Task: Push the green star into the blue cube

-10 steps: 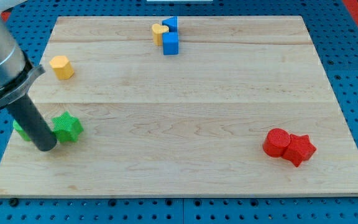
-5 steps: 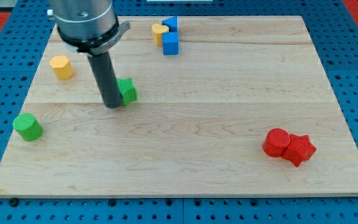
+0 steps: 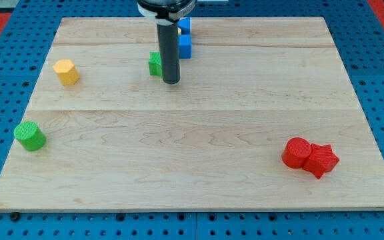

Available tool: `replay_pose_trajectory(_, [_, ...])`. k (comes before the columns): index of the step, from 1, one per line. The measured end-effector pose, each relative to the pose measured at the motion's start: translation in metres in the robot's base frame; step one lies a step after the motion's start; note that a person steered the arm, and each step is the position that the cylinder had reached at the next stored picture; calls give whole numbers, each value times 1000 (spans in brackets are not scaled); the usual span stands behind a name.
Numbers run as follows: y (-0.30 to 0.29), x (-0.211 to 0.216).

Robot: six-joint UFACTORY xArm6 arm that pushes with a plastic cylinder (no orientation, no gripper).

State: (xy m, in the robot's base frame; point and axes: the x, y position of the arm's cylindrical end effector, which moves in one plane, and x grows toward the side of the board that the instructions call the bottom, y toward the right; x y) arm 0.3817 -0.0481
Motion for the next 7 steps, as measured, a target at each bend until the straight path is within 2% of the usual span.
replay_pose_trajectory(1, [-55,-2])
replay_pose_trajectory(2, [-33,-3])
replay_pose_trajectory(4, [-35,-37])
replay_pose_trajectory(7, [-6,-42])
